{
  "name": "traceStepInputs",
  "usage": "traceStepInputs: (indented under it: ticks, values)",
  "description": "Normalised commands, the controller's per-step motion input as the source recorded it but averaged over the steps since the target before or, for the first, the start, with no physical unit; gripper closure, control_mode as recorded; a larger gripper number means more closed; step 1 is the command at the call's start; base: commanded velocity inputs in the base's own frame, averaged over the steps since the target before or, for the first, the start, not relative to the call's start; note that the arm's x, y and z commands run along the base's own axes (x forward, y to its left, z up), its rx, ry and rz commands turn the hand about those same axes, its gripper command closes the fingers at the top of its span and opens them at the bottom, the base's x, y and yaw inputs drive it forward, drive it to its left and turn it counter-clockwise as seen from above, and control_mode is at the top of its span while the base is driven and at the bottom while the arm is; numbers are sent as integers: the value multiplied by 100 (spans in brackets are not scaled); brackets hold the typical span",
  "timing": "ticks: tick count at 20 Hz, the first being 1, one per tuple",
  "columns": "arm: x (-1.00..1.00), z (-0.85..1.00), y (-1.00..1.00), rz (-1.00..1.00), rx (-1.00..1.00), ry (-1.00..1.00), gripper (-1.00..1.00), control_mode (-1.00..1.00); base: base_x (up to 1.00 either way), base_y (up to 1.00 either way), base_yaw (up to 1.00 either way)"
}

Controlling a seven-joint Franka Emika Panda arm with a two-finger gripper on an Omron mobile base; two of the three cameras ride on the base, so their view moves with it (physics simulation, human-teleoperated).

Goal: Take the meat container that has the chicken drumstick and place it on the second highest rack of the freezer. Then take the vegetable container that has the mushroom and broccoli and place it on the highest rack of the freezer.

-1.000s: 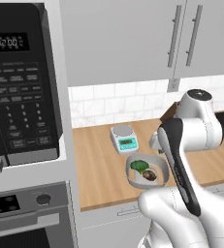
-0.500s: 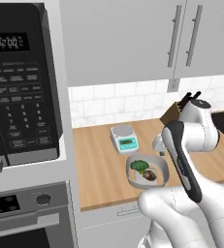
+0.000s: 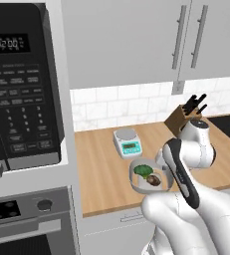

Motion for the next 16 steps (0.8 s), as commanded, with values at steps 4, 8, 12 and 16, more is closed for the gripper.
traceStepInputs:
  ticks: [4, 8, 12, 16]
  values:
    - [33, -54, -28, -5, 1, 8, -100, -100, 0, 0, 0]
    - [30, -45, -23, -4, 3, 12, -100, -100, 0, 0, 0]
    - [21, -41, -10, -3, 0, 9, -100, -100, 0, 0, 0]
    - [26, -20, 0, 0, 0, 7, -100, -100, 0, 0, 0]
